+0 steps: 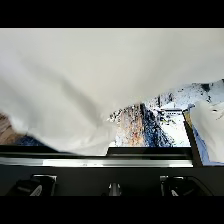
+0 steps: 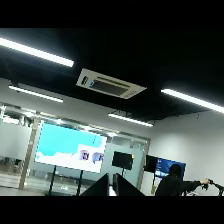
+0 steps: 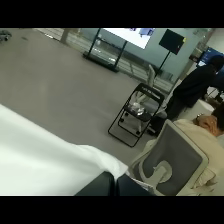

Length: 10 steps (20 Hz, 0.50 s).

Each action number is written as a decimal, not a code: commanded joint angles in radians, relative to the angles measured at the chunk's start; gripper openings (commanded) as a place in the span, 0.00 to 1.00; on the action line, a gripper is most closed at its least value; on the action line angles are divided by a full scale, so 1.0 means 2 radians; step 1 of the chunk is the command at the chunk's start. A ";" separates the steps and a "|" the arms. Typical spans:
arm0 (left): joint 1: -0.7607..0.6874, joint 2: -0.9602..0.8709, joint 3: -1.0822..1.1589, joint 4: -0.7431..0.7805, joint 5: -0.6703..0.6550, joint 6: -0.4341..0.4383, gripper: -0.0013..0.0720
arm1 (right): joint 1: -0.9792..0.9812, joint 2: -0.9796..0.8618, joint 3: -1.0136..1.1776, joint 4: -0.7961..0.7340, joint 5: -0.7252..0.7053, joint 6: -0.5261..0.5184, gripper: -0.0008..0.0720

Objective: Fold the shirts.

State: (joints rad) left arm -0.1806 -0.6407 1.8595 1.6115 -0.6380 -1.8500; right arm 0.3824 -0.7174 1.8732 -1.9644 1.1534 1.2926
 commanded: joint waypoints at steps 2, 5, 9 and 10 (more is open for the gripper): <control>0.000 -0.002 0.009 0.008 0.010 0.037 0.06 | 0.000 -0.039 0.017 0.011 0.048 0.012 0.04; 0.000 -0.026 0.001 0.061 -0.009 0.050 0.05 | 0.000 -0.101 0.017 0.013 0.110 0.012 0.04; 0.000 -0.083 -0.039 0.121 -0.067 0.050 0.06 | 0.000 -0.221 -0.007 0.013 0.138 0.010 0.04; 0.000 -0.100 -0.057 0.134 -0.068 0.050 0.06 | 0.000 -0.250 -0.023 0.012 0.111 0.011 0.04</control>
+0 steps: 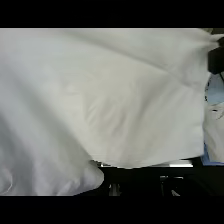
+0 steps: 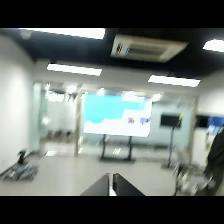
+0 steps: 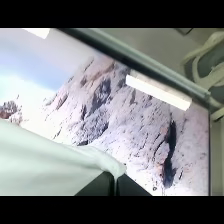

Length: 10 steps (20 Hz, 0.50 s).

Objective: Fold the shirts.

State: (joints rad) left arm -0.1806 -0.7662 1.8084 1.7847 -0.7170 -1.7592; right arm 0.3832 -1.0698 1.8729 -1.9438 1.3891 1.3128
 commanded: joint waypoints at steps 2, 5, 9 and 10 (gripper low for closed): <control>0.001 -0.078 -0.073 0.069 -0.029 0.005 0.06 | 0.000 -0.143 -0.045 0.002 -0.058 0.021 0.04; 0.019 -0.150 -0.121 0.069 -0.029 0.002 0.06 | 0.000 -0.249 -0.052 0.005 -0.117 0.097 0.04; 0.029 -0.256 -0.138 0.031 -0.064 -0.026 0.06 | 0.000 -0.329 -0.052 0.040 -0.137 0.162 0.04; 0.027 -0.277 -0.138 0.008 -0.076 -0.026 0.06 | 0.000 -0.341 -0.052 0.051 -0.138 0.173 0.04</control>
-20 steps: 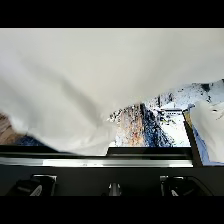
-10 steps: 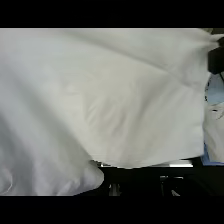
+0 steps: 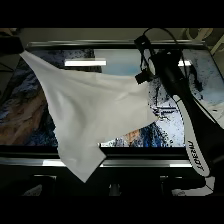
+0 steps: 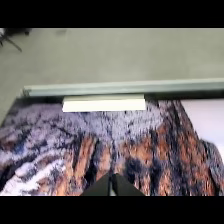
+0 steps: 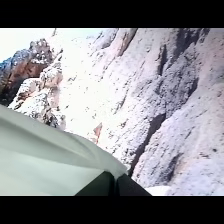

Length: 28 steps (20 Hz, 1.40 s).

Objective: Fold the shirts.

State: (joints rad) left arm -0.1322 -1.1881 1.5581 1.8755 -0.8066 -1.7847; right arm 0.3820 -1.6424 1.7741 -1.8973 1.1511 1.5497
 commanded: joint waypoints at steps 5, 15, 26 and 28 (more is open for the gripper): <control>-0.016 -0.150 -0.013 -0.131 -0.096 -0.012 0.07 | 0.000 -0.071 -0.001 0.035 -0.026 0.066 0.13; 0.057 -0.037 -0.215 -0.239 -0.280 0.083 0.51 | -0.237 -0.011 -0.004 0.186 0.145 -0.191 0.48; 0.090 0.098 -0.534 -0.370 -0.108 0.096 0.68 | -0.308 -0.018 -0.084 0.316 0.188 -0.282 0.49; 0.093 0.092 -0.534 -0.345 -0.106 0.100 0.67 | -0.308 -0.019 -0.103 0.319 0.188 -0.282 0.49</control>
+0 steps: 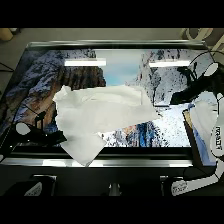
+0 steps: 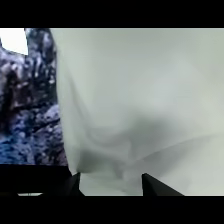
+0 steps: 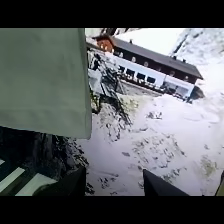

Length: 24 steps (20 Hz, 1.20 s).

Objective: Fold the shirts.

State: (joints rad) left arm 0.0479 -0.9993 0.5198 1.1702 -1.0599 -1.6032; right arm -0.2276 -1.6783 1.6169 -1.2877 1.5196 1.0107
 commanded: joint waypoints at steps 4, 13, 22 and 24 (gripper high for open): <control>0.004 -0.002 -0.014 0.025 0.019 0.013 0.67 | -0.003 -0.004 -0.051 0.018 -0.005 -0.014 0.50; 0.004 -0.001 -0.014 -0.010 0.041 0.013 0.06 | -0.002 -0.030 -0.110 0.087 -0.031 -0.020 0.65; 0.004 0.017 -0.012 -0.009 0.038 0.013 0.06 | 0.055 -0.057 -0.117 0.089 -0.088 -0.014 0.48; 0.004 0.024 0.003 -0.009 0.032 0.013 0.06 | 0.066 -0.057 -0.117 0.088 -0.108 -0.013 0.23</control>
State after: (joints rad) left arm 0.0555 -0.9695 0.5041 1.1522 -0.9859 -1.5780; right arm -0.1310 -1.7859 1.3846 -1.1118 1.3666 0.9764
